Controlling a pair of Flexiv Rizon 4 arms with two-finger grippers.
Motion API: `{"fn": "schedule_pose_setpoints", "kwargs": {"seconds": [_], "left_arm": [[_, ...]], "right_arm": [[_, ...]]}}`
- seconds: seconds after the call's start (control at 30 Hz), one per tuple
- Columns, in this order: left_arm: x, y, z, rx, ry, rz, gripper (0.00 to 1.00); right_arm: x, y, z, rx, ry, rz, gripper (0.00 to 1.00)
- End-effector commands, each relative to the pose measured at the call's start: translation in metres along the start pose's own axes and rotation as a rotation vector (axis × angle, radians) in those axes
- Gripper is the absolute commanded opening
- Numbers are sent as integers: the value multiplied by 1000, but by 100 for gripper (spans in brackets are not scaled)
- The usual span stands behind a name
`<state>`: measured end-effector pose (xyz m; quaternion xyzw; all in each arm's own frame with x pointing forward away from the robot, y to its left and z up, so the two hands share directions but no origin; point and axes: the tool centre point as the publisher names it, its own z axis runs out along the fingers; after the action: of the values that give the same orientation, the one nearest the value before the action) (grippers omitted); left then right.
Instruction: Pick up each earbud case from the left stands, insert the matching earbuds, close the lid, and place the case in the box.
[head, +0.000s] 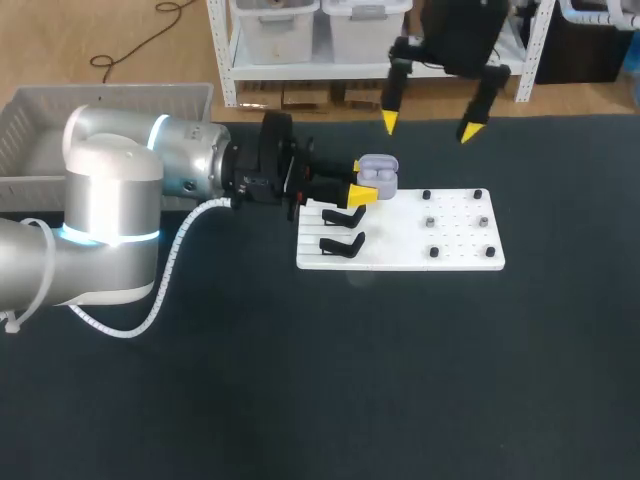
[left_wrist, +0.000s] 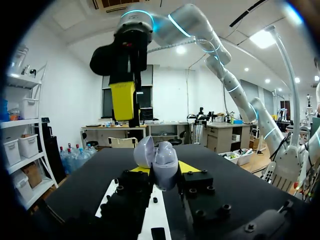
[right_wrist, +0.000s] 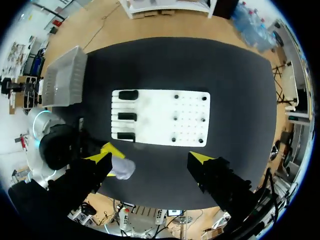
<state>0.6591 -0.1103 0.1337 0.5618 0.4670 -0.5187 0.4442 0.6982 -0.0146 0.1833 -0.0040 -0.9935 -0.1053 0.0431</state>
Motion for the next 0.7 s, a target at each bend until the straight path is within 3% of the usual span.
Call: {"fn": "schedule_pose_setpoints", "kwargs": {"seconds": [0.03, 0.43, 0.7], "left_arm": [[0, -1, 0, -3, 1, 1, 0], [0, -1, 0, -3, 1, 1, 0], [0, -1, 0, -3, 1, 1, 0]], "right_arm": [[-18, -8, 9, -8, 47, 13, 100], [-28, -7, 34, -1, 107, -9, 100], [-13, -3, 40, -26, 136, -38, 100]]}}
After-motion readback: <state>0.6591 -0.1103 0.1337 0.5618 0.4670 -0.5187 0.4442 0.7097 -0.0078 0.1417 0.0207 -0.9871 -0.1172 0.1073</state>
